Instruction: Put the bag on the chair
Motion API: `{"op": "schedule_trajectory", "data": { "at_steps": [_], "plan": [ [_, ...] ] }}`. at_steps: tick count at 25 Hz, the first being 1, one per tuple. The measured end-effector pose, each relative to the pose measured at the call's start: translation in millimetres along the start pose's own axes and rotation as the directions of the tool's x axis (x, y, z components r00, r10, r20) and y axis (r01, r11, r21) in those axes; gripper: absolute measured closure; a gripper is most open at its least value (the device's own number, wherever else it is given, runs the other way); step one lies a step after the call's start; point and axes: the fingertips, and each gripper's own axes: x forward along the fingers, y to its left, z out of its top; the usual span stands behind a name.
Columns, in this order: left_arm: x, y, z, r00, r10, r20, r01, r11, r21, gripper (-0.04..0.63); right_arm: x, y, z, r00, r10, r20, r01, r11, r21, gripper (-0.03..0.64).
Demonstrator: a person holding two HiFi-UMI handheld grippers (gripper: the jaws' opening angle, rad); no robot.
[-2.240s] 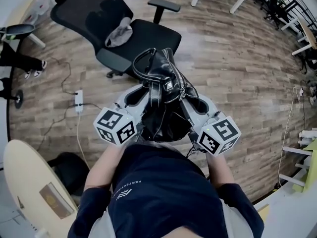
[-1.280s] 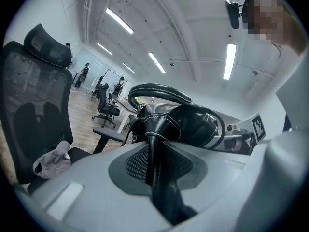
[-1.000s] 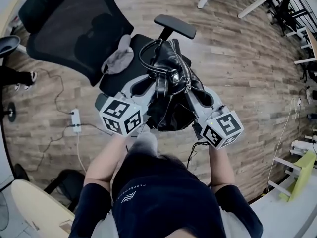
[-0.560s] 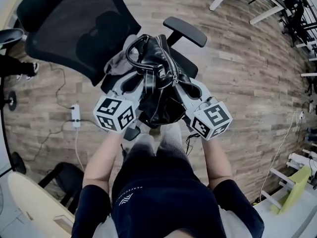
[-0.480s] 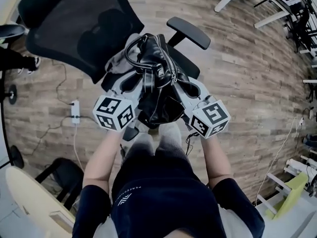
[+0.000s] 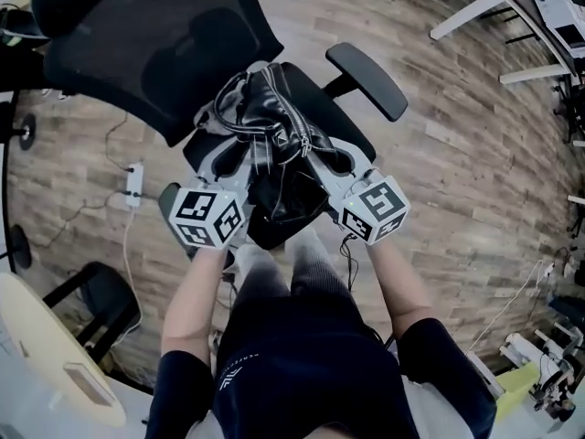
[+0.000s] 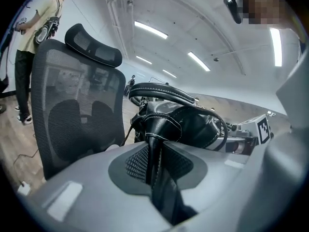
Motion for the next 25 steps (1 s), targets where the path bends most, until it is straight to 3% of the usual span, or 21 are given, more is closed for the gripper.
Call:
{"op": "schedule_trajectory", "data": {
  "at_steps": [11, 25],
  "plan": [
    [55.7, 19.2, -13.8, 1.0, 0.025, 0.01, -0.025, 0.999, -0.02, 0.5, 25.5, -56.2, -14.5, 0.999, 0.011, -0.041, -0.014, 0.997, -0.081, 0.58],
    [91.0, 26.5, -47.1, 0.999, -0.003, -0.054, 0.003, 1.0, -0.014, 0.498, 30.9, -92.9, -50.2, 0.997, -0.001, -0.075, -0.002, 0.999, -0.043, 0.571]
  ]
}}
